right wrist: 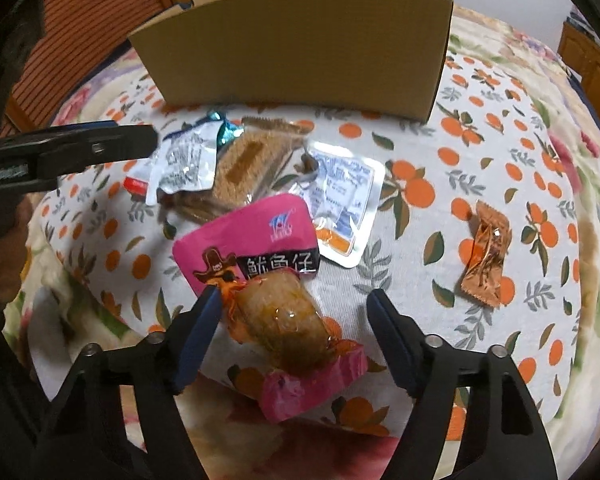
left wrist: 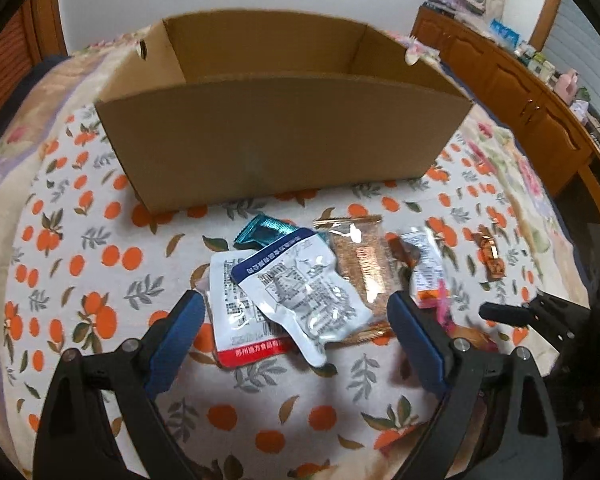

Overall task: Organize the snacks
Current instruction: 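Grasp the white foil packet with the left tool while the right tool grasps the pink packet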

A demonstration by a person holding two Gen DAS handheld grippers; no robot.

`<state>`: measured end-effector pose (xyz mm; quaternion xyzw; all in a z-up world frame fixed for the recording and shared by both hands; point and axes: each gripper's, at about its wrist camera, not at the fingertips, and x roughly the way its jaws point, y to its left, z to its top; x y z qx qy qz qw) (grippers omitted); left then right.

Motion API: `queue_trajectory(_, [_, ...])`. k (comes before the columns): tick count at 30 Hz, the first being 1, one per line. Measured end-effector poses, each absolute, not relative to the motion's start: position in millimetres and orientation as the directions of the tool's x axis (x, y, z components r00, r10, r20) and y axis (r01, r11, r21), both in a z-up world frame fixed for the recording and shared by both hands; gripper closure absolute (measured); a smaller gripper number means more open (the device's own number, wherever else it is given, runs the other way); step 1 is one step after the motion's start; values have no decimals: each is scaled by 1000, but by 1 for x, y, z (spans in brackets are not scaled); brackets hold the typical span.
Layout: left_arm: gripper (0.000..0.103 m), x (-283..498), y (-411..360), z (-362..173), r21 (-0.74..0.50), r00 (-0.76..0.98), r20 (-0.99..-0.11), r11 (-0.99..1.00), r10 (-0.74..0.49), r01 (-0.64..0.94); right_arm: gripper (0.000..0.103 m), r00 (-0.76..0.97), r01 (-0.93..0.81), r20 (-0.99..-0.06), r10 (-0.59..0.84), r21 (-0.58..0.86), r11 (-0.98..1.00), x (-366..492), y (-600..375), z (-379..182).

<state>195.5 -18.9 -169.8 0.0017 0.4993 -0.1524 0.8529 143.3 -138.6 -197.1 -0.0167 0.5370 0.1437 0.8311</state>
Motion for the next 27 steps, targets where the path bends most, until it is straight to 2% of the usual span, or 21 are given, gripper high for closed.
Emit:
queue_trajectory(6, [18, 211, -24, -198, -133, 406, -885, 959, -228, 249, 39, 352, -272, -910, 221, 126, 954, 144, -137, -207])
queue_trajectory(14, [18, 214, -37, -205, -83, 439, -875, 957, -204, 279, 47, 340, -261, -910, 237, 151, 953, 148, -139, -211])
queue_trajectory(17, [34, 213, -43, -202, -66, 456, -866, 949, -207, 307, 50, 341, -258, -908, 243, 158, 953, 149, -141, -210])
queue_trajectory(18, [44, 213, -45, -201, -55, 460, -865, 948, -202, 312, 51, 341, -258, -908, 243, 159, 953, 150, -141, -210])
queue_trajectory(20, [48, 211, -48, -199, -40, 462, -865, 944, -197, 326, 51, 341, -259, -908, 244, 159, 953, 151, -140, -210])
queue_trajectory(21, [58, 210, -49, -198, -49, 458, -864, 939, -210, 339, 51, 341, -259, -908, 243, 158, 953, 151, -140, -210])
queue_trajectory(27, [67, 204, -57, -191, -34, 465, -858, 927, -219, 373, 53, 335, -258, -909, 249, 166, 952, 152, -140, -211])
